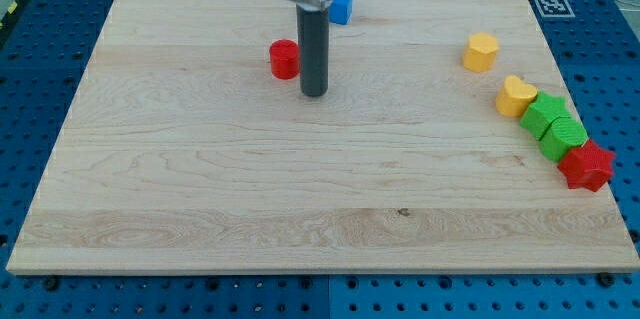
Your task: Push the red circle into the blue blocks
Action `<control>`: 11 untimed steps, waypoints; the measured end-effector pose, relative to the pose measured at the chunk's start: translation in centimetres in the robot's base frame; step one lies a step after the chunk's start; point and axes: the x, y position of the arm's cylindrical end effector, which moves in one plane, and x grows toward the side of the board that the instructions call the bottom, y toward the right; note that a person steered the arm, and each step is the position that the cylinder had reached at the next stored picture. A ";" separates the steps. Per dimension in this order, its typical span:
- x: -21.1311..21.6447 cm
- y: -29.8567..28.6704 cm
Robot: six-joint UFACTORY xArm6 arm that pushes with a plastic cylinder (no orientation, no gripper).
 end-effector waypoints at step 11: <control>-6.8 -2.3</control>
